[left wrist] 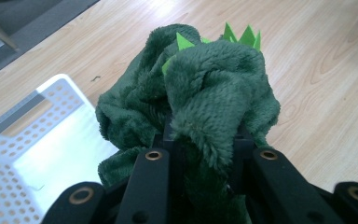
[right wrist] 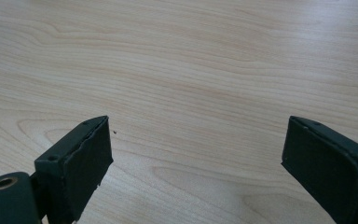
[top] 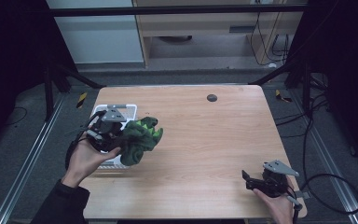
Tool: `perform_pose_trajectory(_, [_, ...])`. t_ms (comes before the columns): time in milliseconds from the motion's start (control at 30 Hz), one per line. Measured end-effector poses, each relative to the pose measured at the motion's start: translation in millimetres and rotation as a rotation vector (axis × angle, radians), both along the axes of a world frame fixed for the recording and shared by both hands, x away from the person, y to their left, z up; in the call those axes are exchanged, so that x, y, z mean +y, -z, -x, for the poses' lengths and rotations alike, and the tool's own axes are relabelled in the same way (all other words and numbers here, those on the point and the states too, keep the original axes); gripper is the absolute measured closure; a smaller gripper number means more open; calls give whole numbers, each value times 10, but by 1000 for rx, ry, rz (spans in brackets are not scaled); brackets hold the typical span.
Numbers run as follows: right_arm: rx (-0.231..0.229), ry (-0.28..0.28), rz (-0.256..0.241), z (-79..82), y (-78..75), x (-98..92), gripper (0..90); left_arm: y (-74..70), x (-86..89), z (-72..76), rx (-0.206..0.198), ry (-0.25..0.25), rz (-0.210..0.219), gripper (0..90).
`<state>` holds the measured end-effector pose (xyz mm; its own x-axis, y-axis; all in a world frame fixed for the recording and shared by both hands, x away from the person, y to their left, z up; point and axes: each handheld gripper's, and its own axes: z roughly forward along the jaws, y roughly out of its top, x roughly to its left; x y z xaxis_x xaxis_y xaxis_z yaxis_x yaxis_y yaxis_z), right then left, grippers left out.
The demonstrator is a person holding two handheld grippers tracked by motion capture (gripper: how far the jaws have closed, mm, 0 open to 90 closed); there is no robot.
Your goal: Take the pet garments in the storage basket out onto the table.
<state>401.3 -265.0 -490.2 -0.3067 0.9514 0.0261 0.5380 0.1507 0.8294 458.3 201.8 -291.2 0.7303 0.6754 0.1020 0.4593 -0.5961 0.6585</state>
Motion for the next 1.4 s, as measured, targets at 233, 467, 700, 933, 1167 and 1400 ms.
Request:
perform_pose_trajectory(233, [-4, 2, 1, 1, -1, -2, 83, 54, -179, 3, 12, 45, -18, 752])
perform_pose_trajectory(467, [-8, 1, 4, 1, -3, -3, 83, 111, -336, -5, 25, 84, -30, 752])
perform_pose_trajectory(700, [-11, 2, 2, 2, -8, -4, 82, 185, -465, -32, 43, 120, -49, 752])
perform_pose_trajectory(933, [-11, -2, 2, 0, -10, -5, 82, 271, -571, -59, 60, 147, -52, 752])
perform_pose_trajectory(1167, [-19, 4, 1, 1, -19, -13, 82, 362, -708, -92, 79, 176, -66, 752])
perform_pose_trajectory(1400, [-23, 4, 3, 2, -24, -19, 82, 435, -887, -120, 92, 207, -81, 751])
